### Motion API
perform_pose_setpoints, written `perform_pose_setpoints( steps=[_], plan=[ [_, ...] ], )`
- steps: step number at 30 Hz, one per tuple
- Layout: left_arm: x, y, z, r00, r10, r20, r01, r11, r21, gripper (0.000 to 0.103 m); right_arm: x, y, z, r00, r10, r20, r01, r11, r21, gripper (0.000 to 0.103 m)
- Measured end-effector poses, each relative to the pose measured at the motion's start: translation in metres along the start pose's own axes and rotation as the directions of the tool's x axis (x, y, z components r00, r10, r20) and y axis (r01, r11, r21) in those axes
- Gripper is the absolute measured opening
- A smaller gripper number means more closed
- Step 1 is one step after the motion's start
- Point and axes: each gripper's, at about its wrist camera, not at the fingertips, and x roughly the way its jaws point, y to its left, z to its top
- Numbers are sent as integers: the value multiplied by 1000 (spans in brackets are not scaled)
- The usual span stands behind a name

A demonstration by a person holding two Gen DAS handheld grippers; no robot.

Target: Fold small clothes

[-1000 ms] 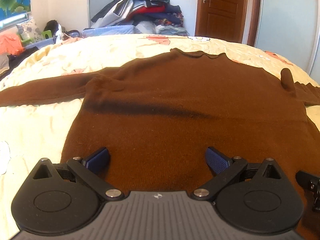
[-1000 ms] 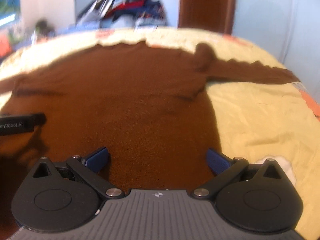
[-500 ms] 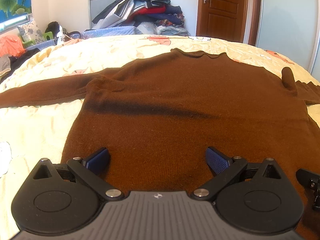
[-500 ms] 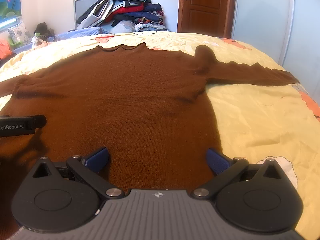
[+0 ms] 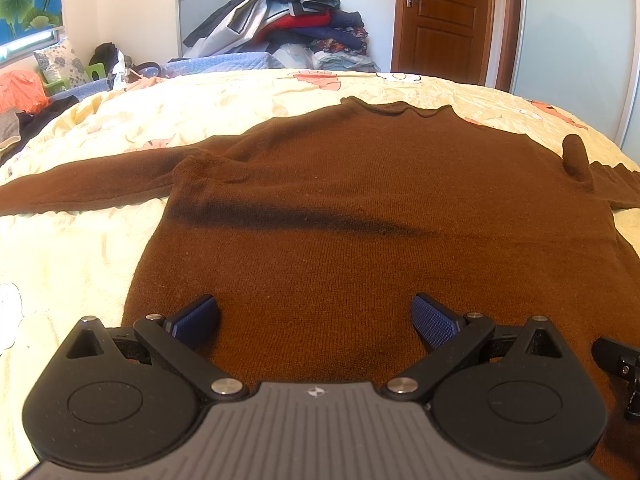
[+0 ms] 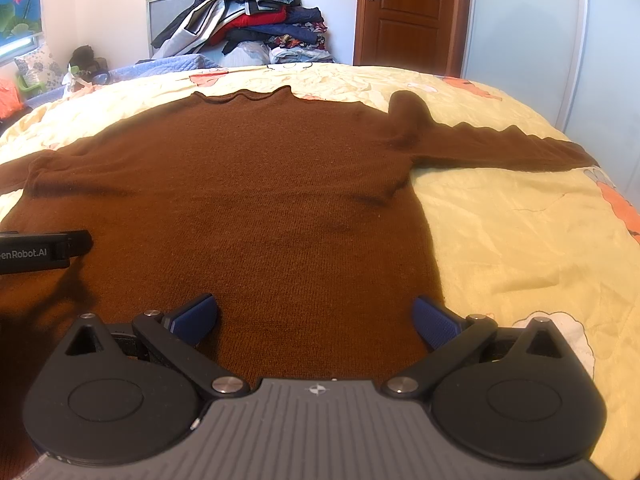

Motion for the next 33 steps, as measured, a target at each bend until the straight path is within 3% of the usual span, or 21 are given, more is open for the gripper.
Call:
perform_pose_setpoints(
  steps=[26,29,31,33],
  plan=[
    [0,0,0,1000,0,0,0,1000,1,103,-1,0,1,1000,-2,-4,2,1000,4,103],
    [0,0,0,1000,-1,0,1,1000,1,103,-3,-11,11,997,75,-29,-75,997,5,103],
    [0,-1,0,1000,0,0,0,1000,1,103,-11,-37,27,993,119,26,-121,987,104,103],
    [0,-1,0,1000,0,0,0,1000,0,103,-21,-74,48,988,101,119,-124,971,204,103]
  ],
)
